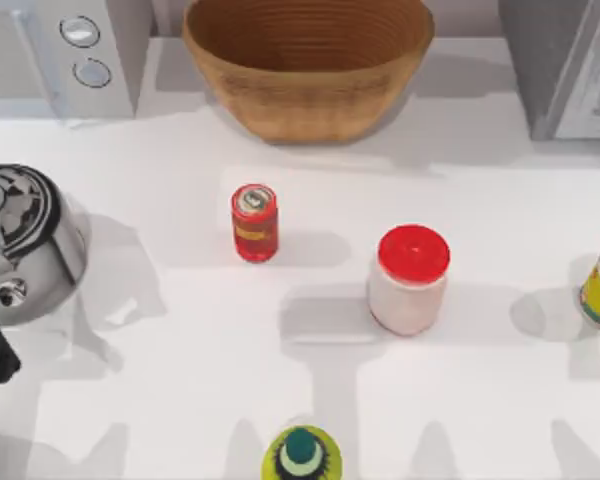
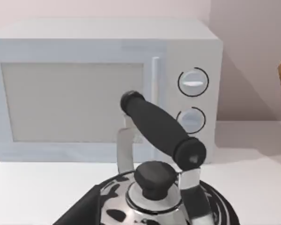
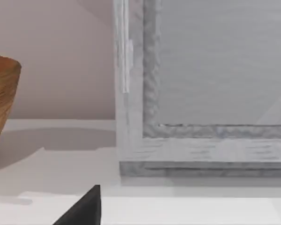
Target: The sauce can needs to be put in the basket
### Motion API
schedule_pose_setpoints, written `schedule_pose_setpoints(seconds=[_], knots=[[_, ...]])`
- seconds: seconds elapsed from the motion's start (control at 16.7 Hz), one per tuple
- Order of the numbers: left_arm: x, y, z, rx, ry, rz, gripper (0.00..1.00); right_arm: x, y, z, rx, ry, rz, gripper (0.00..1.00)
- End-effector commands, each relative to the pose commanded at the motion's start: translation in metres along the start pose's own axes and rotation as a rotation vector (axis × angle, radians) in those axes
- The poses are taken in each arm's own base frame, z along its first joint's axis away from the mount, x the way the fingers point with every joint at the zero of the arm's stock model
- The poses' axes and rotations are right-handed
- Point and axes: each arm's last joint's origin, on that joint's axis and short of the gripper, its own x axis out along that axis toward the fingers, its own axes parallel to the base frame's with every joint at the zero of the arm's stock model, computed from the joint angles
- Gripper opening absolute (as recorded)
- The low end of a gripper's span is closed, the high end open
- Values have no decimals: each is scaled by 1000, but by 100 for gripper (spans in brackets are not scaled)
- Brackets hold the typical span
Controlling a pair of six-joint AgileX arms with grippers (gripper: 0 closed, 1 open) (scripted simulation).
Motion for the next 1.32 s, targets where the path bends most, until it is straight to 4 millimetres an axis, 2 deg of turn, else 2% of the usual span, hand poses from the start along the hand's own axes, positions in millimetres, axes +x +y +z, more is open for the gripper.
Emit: schedule_pose_setpoints(seconds=[0.24,0.42,0.72,0.9,1.08,1.32], knots=[[1,0,2,6,20,-8,100,0,0,0,0,0,0,100],[6,-1,10,33,101,-54,100,0,0,0,0,0,0,100],[32,-8,33,131,305,-252,100,0,0,0,0,0,0,100],[63,-16,49,208,410,-442,100,0,0,0,0,0,0,100],[105,-27,59,289,468,-669,100,0,0,0,0,0,0,100],[170,-48,51,375,475,-978,100,0,0,0,0,0,0,100]])
